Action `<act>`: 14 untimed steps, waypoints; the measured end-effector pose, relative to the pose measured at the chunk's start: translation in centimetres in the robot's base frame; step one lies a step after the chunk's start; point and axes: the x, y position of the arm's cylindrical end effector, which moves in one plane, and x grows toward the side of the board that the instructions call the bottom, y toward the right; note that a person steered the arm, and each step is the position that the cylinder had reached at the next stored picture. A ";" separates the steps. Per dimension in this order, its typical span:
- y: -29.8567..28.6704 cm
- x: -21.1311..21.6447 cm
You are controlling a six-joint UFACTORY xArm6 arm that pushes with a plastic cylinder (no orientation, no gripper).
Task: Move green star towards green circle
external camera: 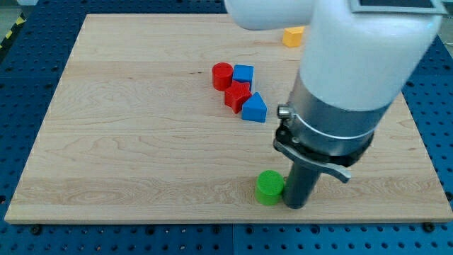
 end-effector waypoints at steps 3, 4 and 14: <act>1.2 0.5; 7.2 0.7; 3.5 -11.8</act>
